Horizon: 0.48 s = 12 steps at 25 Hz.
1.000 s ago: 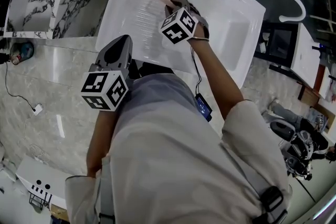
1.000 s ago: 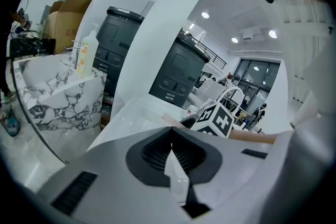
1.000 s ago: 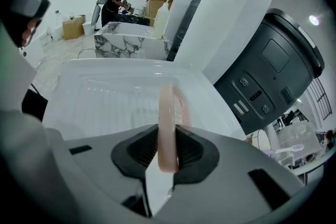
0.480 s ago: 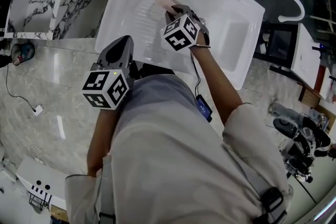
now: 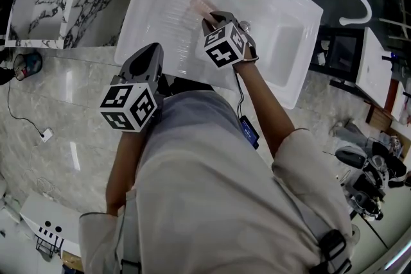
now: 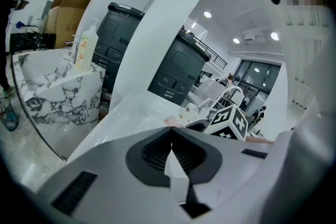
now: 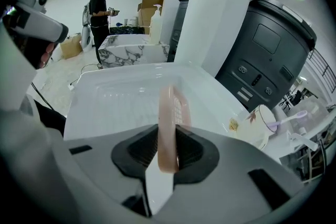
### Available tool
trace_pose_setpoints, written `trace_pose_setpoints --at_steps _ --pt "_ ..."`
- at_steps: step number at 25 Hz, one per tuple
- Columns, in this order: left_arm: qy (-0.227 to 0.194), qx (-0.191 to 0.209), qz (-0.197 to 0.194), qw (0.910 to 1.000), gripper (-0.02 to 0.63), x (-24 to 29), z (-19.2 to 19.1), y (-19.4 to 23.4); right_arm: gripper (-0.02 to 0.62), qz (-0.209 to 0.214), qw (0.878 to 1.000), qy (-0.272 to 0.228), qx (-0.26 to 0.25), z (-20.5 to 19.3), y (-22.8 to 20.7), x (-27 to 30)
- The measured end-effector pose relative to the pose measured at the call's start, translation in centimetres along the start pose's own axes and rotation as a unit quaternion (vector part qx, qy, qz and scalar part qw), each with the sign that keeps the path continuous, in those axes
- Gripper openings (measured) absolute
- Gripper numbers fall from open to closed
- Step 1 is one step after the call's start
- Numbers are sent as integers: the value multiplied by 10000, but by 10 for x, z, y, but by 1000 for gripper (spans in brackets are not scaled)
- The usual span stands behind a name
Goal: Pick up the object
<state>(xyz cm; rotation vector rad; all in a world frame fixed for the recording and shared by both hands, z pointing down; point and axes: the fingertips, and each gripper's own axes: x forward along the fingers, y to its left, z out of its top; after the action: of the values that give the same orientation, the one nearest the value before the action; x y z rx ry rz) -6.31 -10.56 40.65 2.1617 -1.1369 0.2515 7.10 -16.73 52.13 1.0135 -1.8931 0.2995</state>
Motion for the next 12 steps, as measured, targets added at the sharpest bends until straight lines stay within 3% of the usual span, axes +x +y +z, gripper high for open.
trace_pose_setpoints --at_steps 12 --pt "60 12 58 10000 5 -2 -7 0 85 114 9993 -161 310 -6 12 -22"
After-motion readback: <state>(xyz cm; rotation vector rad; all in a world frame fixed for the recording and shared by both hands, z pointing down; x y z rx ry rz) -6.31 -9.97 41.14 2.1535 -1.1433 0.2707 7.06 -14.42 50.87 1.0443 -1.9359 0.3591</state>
